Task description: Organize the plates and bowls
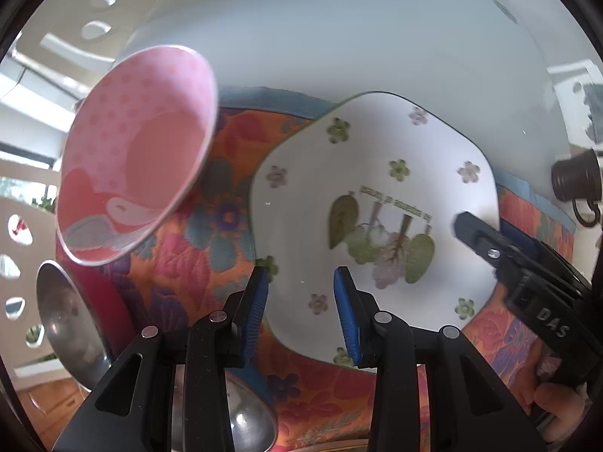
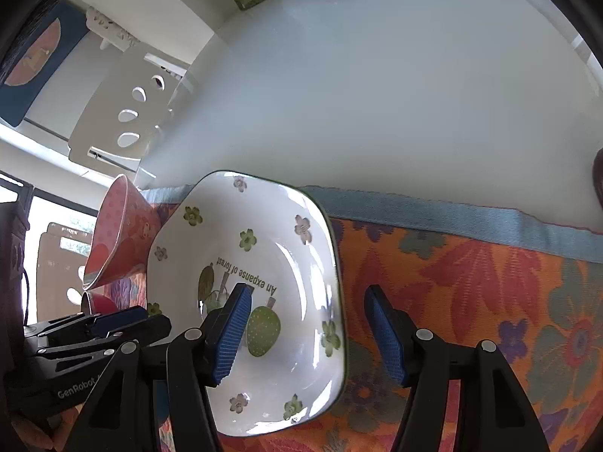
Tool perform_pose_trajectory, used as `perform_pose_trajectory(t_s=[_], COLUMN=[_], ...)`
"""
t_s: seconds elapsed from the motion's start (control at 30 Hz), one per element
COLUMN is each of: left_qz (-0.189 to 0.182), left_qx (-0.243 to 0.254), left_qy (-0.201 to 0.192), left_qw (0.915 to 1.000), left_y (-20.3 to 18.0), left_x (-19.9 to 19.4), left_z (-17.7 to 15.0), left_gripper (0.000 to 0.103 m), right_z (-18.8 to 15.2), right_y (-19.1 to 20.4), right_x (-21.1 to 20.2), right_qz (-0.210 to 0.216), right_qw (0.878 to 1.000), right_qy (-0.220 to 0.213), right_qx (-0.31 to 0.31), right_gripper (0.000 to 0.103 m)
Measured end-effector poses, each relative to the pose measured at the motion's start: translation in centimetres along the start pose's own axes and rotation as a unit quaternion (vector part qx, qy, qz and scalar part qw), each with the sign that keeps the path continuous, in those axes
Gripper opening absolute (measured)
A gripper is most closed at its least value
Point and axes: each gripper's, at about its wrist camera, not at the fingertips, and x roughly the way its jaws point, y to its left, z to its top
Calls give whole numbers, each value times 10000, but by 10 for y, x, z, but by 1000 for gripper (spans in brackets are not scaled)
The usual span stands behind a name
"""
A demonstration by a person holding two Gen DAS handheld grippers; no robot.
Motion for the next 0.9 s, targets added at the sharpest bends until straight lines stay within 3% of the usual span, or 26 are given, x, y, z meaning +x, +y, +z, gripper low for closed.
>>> perform_pose_trajectory(t_s=[0.27, 0.43, 0.77, 0.9], left_qz=[168, 480, -58, 117], left_qx=[123, 219, -308, -323], left_qy=[317, 149, 136, 23], left_qw=[9993, 9985, 9994, 9994], left_y=[-31, -51, -13, -5], left_x=[26, 31, 12, 2], left_z=[10, 22, 4, 0], left_gripper=[35, 39, 37, 37], right_z=[0, 1, -3, -3], right_y=[0, -4, -15, -15], right_x=[14, 14, 9, 11], right_qz=[20, 43, 211, 220], right_qw=[9998, 9998, 9997, 9997], right_qy=[149, 103, 102, 117], right_qx=[-117, -141, -69, -36], right_gripper=[61, 55, 55, 55])
